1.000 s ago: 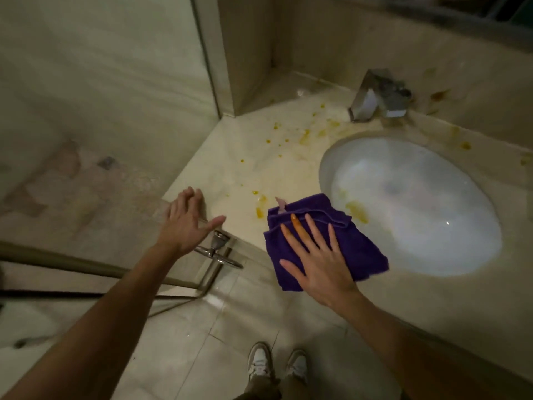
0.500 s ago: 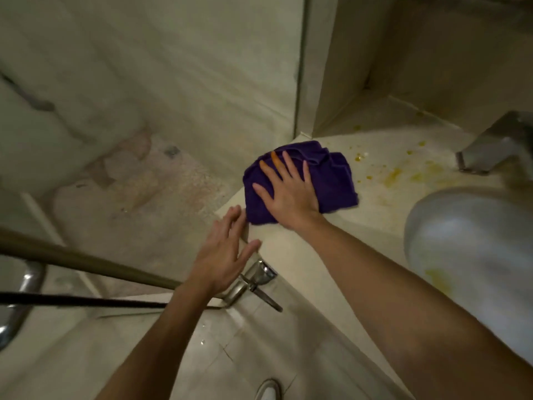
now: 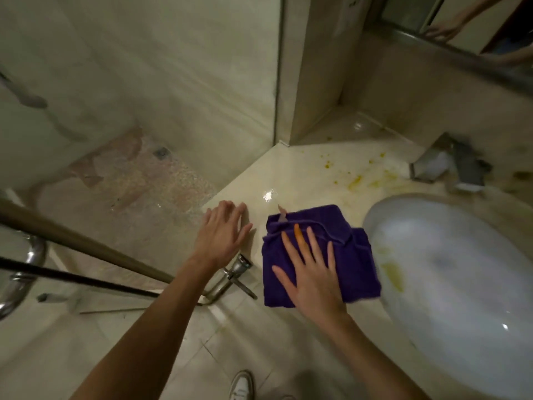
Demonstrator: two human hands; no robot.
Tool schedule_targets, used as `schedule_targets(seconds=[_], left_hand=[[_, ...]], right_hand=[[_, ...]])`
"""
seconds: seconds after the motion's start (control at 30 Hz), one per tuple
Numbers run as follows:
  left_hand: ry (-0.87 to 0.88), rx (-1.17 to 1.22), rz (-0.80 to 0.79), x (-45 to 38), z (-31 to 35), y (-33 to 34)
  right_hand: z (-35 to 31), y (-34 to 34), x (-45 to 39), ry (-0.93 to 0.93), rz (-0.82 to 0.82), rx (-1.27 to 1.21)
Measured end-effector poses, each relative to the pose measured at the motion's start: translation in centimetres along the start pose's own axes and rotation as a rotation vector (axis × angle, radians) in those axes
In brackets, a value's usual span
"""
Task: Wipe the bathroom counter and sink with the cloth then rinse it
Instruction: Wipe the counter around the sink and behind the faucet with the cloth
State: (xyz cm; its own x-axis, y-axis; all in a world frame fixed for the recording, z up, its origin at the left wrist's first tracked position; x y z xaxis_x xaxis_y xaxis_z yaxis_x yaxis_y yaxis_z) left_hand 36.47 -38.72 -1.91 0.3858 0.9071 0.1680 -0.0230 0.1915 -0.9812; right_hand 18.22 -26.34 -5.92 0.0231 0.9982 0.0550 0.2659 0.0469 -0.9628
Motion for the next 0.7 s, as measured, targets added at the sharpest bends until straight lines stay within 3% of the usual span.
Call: schedule_targets(seconds=[0.13,0.27,0.5,0.7], left_hand=[[0.176,0.100,-0.021,-2.4,3.6,-0.2],[0.207,0.157,0.036,-5.8,4.2,-0.2],[0.283,0.107,-0.068,-9.2,4.6,2.6],[0.318,0.014,-0.051,-9.2,4.5,3.1]], right_hand=[[0.6,0.5,-0.7,0.009,0.000,0.033],[1.7,-0.5,-6.5,-0.012,0.018,-0.011],[6.6,-3.5,-21.8,0.259,0.096,-0.073],[10.7,-5.0,-30.2,0.444,0.164,-0.078]])
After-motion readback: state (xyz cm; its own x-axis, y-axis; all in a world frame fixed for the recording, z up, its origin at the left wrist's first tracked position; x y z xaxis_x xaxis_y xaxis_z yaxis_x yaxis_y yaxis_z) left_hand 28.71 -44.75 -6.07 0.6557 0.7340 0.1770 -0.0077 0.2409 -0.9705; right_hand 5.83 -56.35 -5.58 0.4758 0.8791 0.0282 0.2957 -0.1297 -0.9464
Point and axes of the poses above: each hand's wrist, its own x-axis away from the middle knuckle, its own y-axis out of the palm, z = x × y, the point moved 4 cm from there along -x, towards the middle knuckle, and after that the axes turned 7 degrees about -x, right-handed, at the moved point
